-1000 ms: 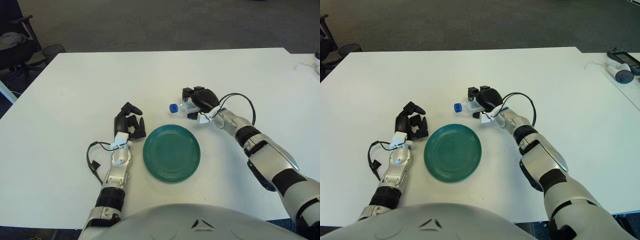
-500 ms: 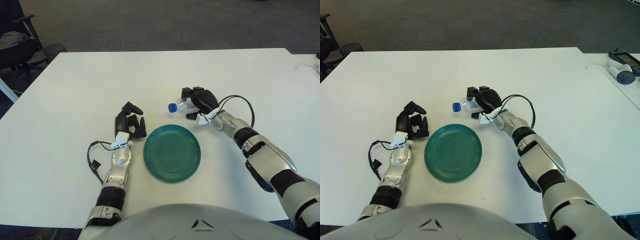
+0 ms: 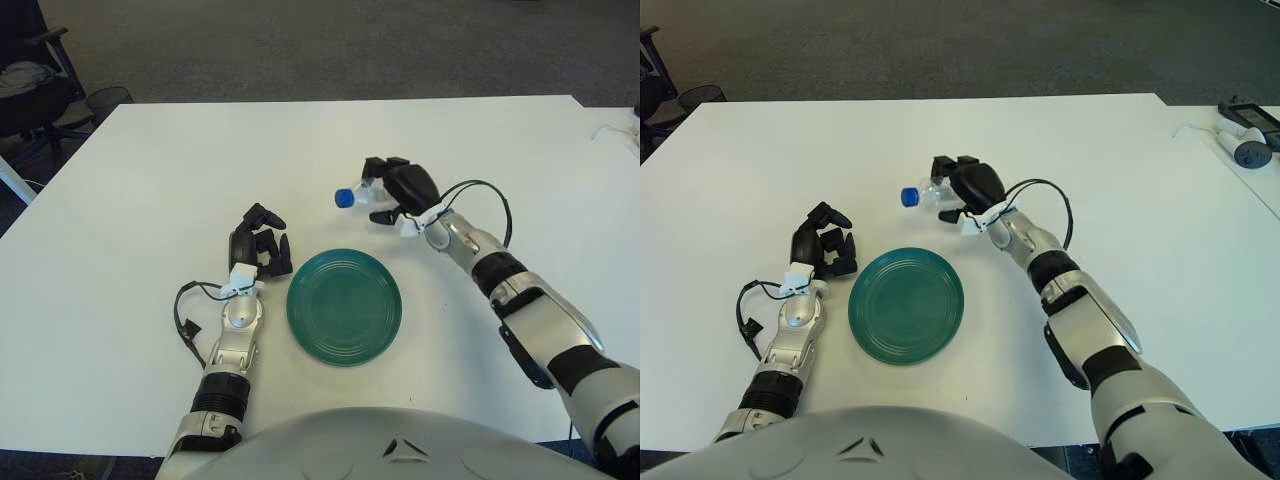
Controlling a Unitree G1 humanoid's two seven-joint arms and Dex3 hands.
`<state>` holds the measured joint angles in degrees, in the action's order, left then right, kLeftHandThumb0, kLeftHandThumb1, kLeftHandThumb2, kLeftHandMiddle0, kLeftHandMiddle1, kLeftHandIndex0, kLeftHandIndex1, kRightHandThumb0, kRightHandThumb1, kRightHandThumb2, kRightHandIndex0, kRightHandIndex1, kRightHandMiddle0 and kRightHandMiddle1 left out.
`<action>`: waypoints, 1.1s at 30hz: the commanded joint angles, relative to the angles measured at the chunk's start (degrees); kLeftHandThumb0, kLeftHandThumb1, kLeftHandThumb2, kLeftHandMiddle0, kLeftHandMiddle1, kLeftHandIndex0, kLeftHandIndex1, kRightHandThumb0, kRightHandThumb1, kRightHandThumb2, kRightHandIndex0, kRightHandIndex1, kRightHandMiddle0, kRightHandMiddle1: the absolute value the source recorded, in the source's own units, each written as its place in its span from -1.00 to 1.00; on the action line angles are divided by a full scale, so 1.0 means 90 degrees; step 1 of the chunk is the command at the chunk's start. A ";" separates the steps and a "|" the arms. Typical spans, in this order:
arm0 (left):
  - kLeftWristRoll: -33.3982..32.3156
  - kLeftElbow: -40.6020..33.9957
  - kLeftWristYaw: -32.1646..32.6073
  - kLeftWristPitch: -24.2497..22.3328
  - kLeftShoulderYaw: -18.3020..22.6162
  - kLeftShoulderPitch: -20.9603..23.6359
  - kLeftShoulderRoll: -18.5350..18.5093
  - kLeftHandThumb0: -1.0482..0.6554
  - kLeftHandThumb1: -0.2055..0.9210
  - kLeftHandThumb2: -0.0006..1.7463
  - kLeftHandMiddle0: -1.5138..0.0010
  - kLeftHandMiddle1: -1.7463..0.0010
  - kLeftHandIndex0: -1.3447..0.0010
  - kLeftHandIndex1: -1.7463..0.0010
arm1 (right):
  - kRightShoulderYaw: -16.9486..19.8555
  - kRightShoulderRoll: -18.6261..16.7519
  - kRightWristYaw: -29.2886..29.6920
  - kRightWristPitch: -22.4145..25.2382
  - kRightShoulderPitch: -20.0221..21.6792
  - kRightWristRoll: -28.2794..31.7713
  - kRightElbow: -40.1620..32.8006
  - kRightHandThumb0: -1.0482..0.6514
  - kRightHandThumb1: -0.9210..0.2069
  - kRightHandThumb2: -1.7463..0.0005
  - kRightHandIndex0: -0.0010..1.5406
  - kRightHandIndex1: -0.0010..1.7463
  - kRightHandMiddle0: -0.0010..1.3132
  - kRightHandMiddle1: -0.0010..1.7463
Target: Put the bottle into the plate.
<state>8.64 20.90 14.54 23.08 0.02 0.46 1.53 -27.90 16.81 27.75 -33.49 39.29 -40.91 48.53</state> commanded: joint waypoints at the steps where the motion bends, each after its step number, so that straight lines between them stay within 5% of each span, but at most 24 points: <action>1: 0.0024 0.0220 -0.0113 -0.0375 -0.0008 -0.0204 -0.0070 -0.39 -0.34 0.72 -0.65 -1.00 -0.09 -1.00 | 0.0266 0.0127 -0.0224 0.0045 -0.0181 0.0235 -0.0761 -0.32 0.11 -0.54 0.54 1.00 -0.05 1.00; 8: 0.0028 0.0112 -0.0103 -0.0496 -0.0002 -0.0238 -0.0052 -0.39 -0.34 0.71 -0.63 -1.00 -0.08 -1.00 | 0.0790 0.0170 -0.1115 0.0498 -0.0603 0.0645 -0.2927 -0.30 0.03 -0.47 0.51 1.00 -0.11 1.00; 20: -0.0013 0.0113 -0.0156 -0.0373 0.0002 -0.0263 -0.0085 -0.38 -0.30 0.69 -0.64 -1.00 -0.06 -1.00 | 0.0945 0.0122 -0.2488 0.1002 -0.1884 0.1110 -0.5862 -0.30 -0.02 -0.43 0.51 1.00 -0.14 1.00; 27: -0.0114 0.0159 -0.0229 -0.0294 0.0023 -0.0249 -0.0084 -0.38 -0.32 0.70 -0.61 -1.00 -0.07 -1.00 | 0.0759 0.0233 -0.3451 0.0798 -0.2157 0.1588 -0.6347 -0.29 -0.05 -0.40 0.47 1.00 -0.16 1.00; 33: 0.0064 0.0193 -0.0075 -0.0388 -0.0007 -0.0201 -0.0106 -0.36 -0.25 0.64 -0.60 -1.00 -0.02 -1.00 | 0.0400 0.0351 -0.3496 0.0013 -0.2510 0.1098 -0.6059 -0.28 -0.08 -0.38 0.39 1.00 -0.18 1.00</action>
<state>7.91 20.38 13.57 22.47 0.06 0.06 1.13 -23.19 19.22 -3.59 -30.58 18.36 -29.07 -7.04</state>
